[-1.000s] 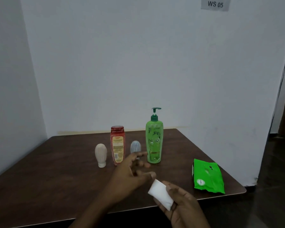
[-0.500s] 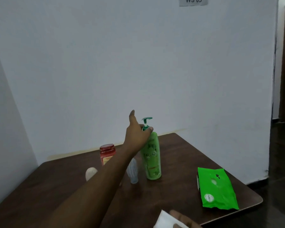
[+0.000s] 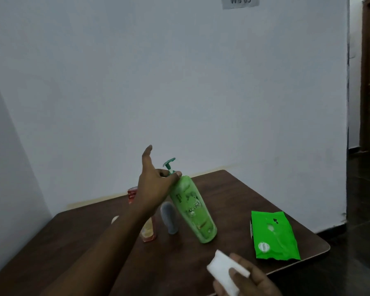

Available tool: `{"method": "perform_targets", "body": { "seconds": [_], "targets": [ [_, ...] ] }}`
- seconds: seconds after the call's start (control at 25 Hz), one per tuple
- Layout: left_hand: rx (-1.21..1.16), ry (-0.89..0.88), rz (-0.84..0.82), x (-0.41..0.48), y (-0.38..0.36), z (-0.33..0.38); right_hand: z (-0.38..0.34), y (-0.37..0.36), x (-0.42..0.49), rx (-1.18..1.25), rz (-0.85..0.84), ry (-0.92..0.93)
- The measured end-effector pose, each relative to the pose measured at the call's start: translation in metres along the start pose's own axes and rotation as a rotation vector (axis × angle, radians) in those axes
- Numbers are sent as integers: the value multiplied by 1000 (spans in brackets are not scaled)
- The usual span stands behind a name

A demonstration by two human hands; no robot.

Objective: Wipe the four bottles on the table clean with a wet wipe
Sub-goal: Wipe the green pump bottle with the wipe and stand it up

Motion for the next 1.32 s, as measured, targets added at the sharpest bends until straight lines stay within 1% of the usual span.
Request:
{"method": "perform_targets", "body": {
  "seconds": [0.04,0.08,0.12,0.2,0.24,0.32,0.4,0.48,0.52,0.6,0.68,0.72,0.76,0.8,0.84,0.88,0.92,0.96,1.0,1.04,1.08,1.16,1.32],
  "targets": [
    [-64,45,33,-13,13,-8,-7,-15,-13,-125,-126,53],
    [-143,91,73,-30,26,-16,-2,-29,-24,-69,-246,172],
    [-238,129,117,-50,39,-23,-12,-30,-29,-2,-248,202],
    [-455,206,210,-96,63,-45,-22,-22,-35,-71,-158,315],
    [-544,246,252,-119,72,-59,-19,-25,-39,-78,-195,349],
    [-623,331,336,-167,87,-98,-11,-21,-46,-146,-177,376],
    [-652,390,375,-211,94,-130,-7,-19,-56,-246,-165,385],
    [-677,386,365,-237,97,-147,11,-25,-61,-392,-247,323],
    [-662,369,341,-243,98,-149,25,-27,-63,-499,-287,251],
    [-559,321,279,-243,103,-148,57,-29,-68,-654,-377,39],
    [-483,284,238,-240,110,-153,78,-31,-69,-704,-392,-95],
    [-462,271,218,-237,111,-154,79,-35,-66,-686,-373,-95],
    [-445,263,193,-235,110,-154,74,-36,-61,-666,-321,-50],
    [-447,259,180,-233,109,-156,64,-44,-55,-691,-284,45],
    [-459,260,175,-231,109,-159,48,-58,-49,-802,-269,221],
    [-458,262,166,-229,108,-162,31,-78,-50,-986,-266,465],
    [-448,266,156,-228,107,-165,18,-102,-60,-1199,-256,755],
    [-441,273,149,-228,106,-170,18,-126,-70,-1385,-261,1018],
    [-435,278,140,-228,105,-173,29,-141,-76,-1530,-261,1219],
    [-431,280,133,-229,104,-176,47,-150,-75,-1648,-285,1333],
    [-438,285,129,-230,103,-178,71,-154,-70,-1753,-348,1375],
    [-458,309,142,-234,102,-182,115,-150,-59,-1911,-516,1349],
    [-505,331,144,-234,102,-184,166,-149,-66,-2068,-789,1365]
  ]
}}
Point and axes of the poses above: each hand's wrist, its own x-axis towards the middle knuckle, its own y-axis out of the back of the hand, z = x × y, the point moved 10 cm from there along x, towards the middle knuckle, and after that the axes turned 1 degree about x, right-handed, at the moved point
